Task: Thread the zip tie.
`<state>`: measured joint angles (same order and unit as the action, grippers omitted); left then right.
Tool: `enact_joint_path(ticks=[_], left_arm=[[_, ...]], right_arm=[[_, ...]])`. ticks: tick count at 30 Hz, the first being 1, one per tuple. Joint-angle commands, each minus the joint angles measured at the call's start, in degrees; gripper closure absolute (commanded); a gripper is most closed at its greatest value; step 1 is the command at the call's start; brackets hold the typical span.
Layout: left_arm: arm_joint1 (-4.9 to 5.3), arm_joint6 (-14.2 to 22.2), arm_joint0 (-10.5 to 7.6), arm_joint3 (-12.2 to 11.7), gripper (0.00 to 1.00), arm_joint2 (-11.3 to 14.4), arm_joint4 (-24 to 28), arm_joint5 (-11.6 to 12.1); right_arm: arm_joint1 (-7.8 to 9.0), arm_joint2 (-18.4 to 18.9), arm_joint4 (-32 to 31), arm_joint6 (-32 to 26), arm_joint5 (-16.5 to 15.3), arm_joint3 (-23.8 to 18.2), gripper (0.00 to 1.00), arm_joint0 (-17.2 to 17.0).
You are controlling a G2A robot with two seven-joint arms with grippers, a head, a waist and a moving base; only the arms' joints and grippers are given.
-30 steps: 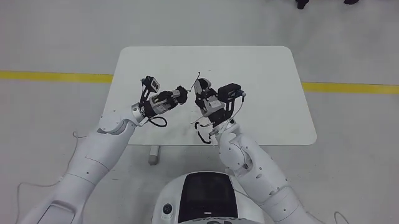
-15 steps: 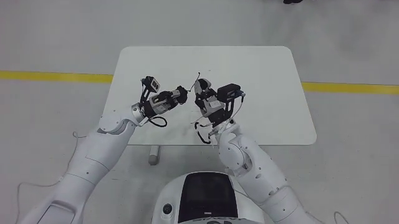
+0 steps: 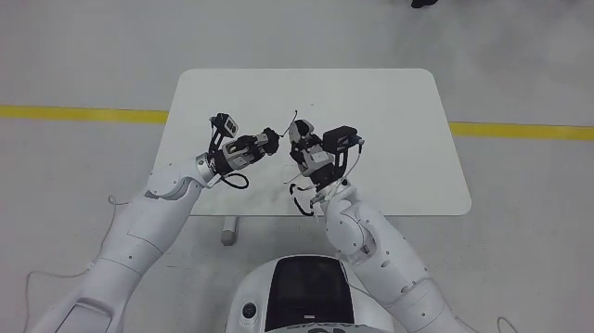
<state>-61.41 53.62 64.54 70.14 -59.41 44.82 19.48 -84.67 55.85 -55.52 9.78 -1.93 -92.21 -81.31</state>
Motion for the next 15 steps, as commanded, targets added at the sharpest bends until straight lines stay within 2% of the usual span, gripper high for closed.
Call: enact_joint_path(ticks=[1, 7, 15], left_arm=[[0.00, 0.0, 0.00, 0.0, 1.00, 0.0, 0.0, 0.0], [0.00, 0.0, 0.00, 0.0, 1.00, 0.0, 0.0, 0.0], [0.00, 0.0, 0.00, 0.0, 1.00, 0.0, 0.0, 0.0]], right_arm=[[-0.12, 0.1, 0.9, -0.1, 0.7, 0.1, 1.00, 0.0], [-0.48, 0.0, 3.0, -0.3, 2.4, 0.5, 1.00, 0.3], [-0.40, 0.0, 3.4, -1.6, -0.2, 0.6, 1.00, 0.1]])
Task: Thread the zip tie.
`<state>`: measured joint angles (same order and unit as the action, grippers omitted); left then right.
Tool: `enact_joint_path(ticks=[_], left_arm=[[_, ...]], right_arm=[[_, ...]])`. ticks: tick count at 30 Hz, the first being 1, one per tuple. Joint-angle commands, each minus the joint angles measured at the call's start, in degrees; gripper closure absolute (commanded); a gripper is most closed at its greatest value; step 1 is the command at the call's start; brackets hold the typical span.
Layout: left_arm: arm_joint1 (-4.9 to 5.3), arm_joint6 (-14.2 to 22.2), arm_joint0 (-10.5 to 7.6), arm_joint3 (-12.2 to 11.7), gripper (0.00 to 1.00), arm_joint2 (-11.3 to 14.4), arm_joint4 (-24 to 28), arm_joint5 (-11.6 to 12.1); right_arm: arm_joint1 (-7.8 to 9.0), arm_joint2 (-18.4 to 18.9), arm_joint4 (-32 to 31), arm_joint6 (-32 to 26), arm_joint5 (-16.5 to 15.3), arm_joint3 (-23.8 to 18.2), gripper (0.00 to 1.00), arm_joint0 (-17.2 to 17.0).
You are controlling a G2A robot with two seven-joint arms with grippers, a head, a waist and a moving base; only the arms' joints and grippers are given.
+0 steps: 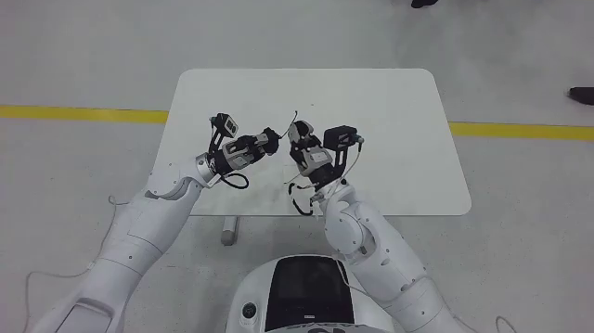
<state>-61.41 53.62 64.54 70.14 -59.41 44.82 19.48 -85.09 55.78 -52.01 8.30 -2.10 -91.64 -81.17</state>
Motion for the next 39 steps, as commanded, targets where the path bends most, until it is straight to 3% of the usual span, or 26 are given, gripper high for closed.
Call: enact_joint_path(ticks=[1, 9, 17, 32, 33, 34, 37, 38, 39], left_arm=[[0.00, 0.0, 0.00, 0.0, 1.00, 0.0, 0.0, 0.0], [0.00, 0.0, 0.00, 0.0, 1.00, 0.0, 0.0, 0.0], [0.00, 0.0, 0.00, 0.0, 1.00, 0.0, 0.0, 0.0], [0.00, 0.0, 0.00, 0.0, 1.00, 0.0, 0.0, 0.0], [0.00, 0.0, 0.00, 0.0, 1.00, 0.0, 0.0, 0.0], [0.00, 0.0, 0.00, 0.0, 1.00, 0.0, 0.0, 0.0], [0.00, 0.0, 0.00, 0.0, 1.00, 0.0, 0.0, 0.0], [0.00, 0.0, 0.00, 0.0, 1.00, 0.0, 0.0, 0.0], [0.00, 0.0, 0.00, 0.0, 1.00, 0.0, 0.0, 0.0]], right_arm=[[0.03, 0.1, -0.1, -0.3, -0.1, 0.0, 1.00, -0.1], [-0.14, 0.2, 0.0, 0.8, 0.9, -0.1, 1.00, -0.1], [-0.12, 0.0, 0.1, -0.3, -1.1, 0.3, 1.00, 0.0], [-0.23, -0.1, -0.5, -0.5, -0.8, 0.8, 1.00, 0.2], [-0.23, -0.1, -0.5, -0.5, -0.8, 0.8, 0.85, 0.2], [-0.24, -0.1, -0.5, -0.6, -0.8, 0.8, 0.58, 0.2], [-0.23, 0.0, -0.6, -0.5, -0.9, 0.8, 0.11, 0.3], [-0.23, 0.1, -0.7, -0.5, -0.9, 0.7, 0.02, 0.2], [-0.23, 0.1, -0.7, -0.4, -0.9, 0.7, 0.00, 0.2]])
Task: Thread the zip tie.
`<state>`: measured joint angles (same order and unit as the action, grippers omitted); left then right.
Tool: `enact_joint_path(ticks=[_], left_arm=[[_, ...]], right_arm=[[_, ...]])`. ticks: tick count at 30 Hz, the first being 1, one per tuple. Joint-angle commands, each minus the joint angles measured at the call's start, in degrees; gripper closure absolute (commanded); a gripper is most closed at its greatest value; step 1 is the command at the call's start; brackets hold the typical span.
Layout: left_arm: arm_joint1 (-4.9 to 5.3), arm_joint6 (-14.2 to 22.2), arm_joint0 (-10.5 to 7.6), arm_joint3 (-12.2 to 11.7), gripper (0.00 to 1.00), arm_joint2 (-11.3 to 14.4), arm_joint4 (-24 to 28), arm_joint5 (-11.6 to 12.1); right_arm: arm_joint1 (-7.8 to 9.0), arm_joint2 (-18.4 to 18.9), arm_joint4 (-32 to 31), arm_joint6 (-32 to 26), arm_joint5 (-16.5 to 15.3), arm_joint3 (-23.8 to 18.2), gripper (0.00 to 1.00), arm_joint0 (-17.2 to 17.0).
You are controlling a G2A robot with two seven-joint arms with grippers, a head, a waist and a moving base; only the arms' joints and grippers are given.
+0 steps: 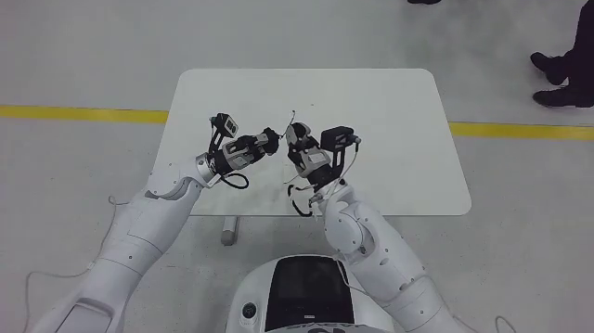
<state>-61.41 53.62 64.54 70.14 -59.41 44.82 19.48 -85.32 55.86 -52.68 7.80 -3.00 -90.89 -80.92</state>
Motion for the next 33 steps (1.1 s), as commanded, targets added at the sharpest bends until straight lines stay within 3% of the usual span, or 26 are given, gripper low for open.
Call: enact_joint_path(ticks=[1, 9, 12, 13, 21, 25, 29, 33], left_arm=[[0.00, 0.0, 0.00, 0.0, 1.00, 0.0, 0.0, 0.0], [0.00, 0.0, 0.00, 0.0, 1.00, 0.0, 0.0, 0.0], [0.00, 0.0, 0.00, 0.0, 1.00, 0.0, 0.0, 0.0], [0.00, 0.0, 0.00, 0.0, 1.00, 0.0, 0.0, 0.0], [0.00, 0.0, 0.00, 0.0, 1.00, 0.0, 0.0, 0.0], [-0.08, -0.7, 0.38, 0.0, 1.00, -1.1, 4.7, -3.7], [0.14, 2.3, 0.61, -0.3, 1.00, -2.9, 10.7, -9.0], [0.39, 5.7, 0.78, -0.8, 1.00, -4.5, 16.1, -15.7]], right_arm=[[0.01, 0.1, -0.1, 0.1, 0.0, 0.0, 0.00, 0.0], [0.25, 1.0, -1.2, 0.4, -0.9, -0.4, 0.00, -0.3], [0.58, 1.8, -2.9, 0.5, -2.2, -0.6, 0.00, -0.6], [0.93, 2.4, -5.4, 0.9, -4.1, -0.6, 0.00, -0.6], [0.93, 2.4, -5.4, 0.9, -4.1, -0.6, 0.00, -0.6], [1.34, 2.9, -11.8, 2.6, -2.6, -0.7, 0.00, -0.8], [2.13, 4.1, -20.5, 5.5, -2.4, -0.8, 0.00, -1.7], [2.80, 4.6, -29.8, 8.8, -0.9, -0.7, 0.00, -2.2]])
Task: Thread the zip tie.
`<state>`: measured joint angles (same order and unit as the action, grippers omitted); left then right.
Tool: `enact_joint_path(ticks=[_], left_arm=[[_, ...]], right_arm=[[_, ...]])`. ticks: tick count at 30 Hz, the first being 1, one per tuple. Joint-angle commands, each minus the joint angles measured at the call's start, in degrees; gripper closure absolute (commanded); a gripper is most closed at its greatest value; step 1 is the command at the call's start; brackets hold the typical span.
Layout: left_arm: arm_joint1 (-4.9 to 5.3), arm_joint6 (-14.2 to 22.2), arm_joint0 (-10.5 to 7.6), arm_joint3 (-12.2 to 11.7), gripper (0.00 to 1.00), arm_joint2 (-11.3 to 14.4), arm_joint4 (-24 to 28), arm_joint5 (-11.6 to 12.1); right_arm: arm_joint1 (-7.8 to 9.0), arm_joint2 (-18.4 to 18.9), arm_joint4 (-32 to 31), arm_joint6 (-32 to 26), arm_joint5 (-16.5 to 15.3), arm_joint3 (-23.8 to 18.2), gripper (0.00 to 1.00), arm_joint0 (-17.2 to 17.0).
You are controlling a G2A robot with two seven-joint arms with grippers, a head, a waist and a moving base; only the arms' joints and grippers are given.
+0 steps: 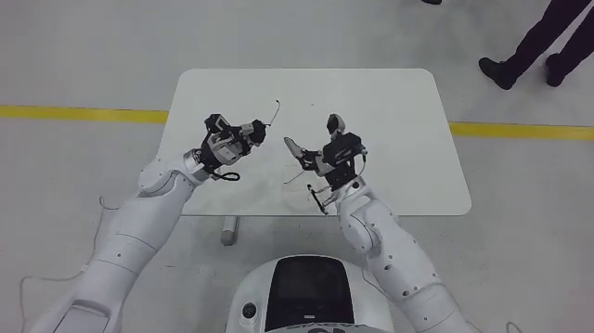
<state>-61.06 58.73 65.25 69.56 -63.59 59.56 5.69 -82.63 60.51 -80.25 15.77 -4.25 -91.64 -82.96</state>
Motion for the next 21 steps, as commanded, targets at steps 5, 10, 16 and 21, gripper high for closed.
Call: enact_joint_path(ticks=[5, 10, 16, 21], left_arm=[[0.10, 1.3, -0.41, -0.4, 1.00, -0.9, 2.5, -4.5], [0.10, 1.3, -0.41, -0.4, 1.00, -0.9, 2.5, -4.5], [-0.36, -0.1, -0.05, -1.3, 1.00, -1.5, 13.4, -16.1], [-0.59, 1.1, -0.25, -2.0, 1.00, -1.3, 18.7, -24.6]], right_arm=[[0.35, -0.3, -8.7, 3.0, 3.0, 0.9, 0.00, 0.0], [0.35, -0.3, -8.7, 3.0, 3.0, 0.9, 0.00, 0.0], [2.00, -3.2, -9.7, 4.8, 6.7, 3.2, 0.00, 2.6], [4.26, -8.3, -9.7, 8.0, 12.2, 6.1, 0.00, 5.4]])
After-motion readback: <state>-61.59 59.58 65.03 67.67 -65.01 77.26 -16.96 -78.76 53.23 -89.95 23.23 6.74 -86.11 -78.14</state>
